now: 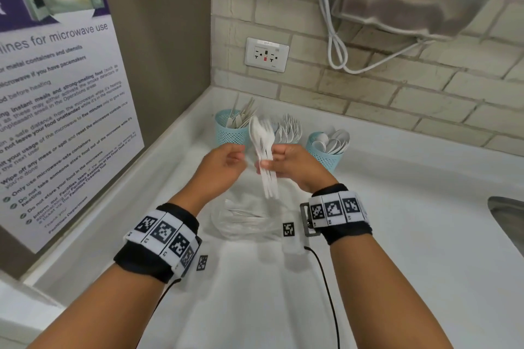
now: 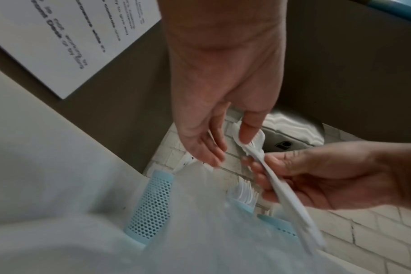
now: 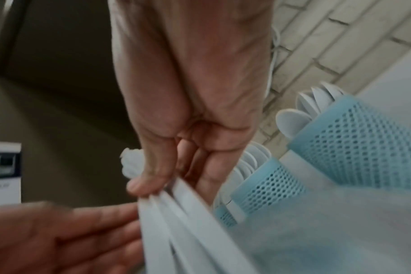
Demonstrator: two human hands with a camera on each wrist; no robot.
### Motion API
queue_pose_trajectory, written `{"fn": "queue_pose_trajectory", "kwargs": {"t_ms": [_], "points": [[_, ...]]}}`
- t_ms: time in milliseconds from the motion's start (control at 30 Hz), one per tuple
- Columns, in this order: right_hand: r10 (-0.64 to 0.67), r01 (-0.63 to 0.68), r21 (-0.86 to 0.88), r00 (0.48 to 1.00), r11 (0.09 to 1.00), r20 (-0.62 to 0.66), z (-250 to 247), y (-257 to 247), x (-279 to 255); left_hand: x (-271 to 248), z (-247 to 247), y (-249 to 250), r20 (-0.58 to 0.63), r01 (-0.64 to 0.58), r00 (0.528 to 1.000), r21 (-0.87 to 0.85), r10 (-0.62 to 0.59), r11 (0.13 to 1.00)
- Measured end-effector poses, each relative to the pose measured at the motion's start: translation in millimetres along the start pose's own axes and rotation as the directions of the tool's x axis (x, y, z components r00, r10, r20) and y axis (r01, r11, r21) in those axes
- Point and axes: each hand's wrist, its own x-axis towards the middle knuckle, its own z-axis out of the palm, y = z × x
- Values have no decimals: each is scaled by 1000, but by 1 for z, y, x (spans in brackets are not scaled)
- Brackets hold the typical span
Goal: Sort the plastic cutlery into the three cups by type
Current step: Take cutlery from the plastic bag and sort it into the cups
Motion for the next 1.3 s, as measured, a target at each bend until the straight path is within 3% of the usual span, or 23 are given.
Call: {"fn": "queue_pose_trajectory", "kwargs": {"t_ms": [67, 133, 333, 600, 800, 933, 1033, 1300], "points": [[17, -3, 158, 996, 987, -83, 5, 0, 6, -3, 8, 10, 235, 94, 969, -62, -77, 994], [51, -17, 266, 991, 964, -123, 9, 1, 9, 0, 14, 9, 362, 143, 926, -84, -104, 986], [149, -107, 281, 980, 954, -134, 19, 14, 17, 5, 21, -1, 389, 144, 920, -203, -55, 969], [196, -160, 330, 978, 930, -78, 23, 12, 17, 2, 26, -3, 287, 180, 955, -379, -69, 908], [189, -138, 338, 974, 931, -123, 21, 4, 18, 6, 28, -3, 244, 184, 965, -389, -92, 903], [134, -23, 387, 956, 922, -262, 16, 2, 17, 5, 28, -4, 227, 175, 969, -374, -93, 911], [55, 57, 324, 944, 944, -324, 15, 5, 17, 5, 29, -3, 221, 186, 969, -380, -107, 906], [27, 65, 299, 955, 952, -294, 15, 8, 15, 1, 28, 1, 213, 205, 969, -398, -127, 894]]}}
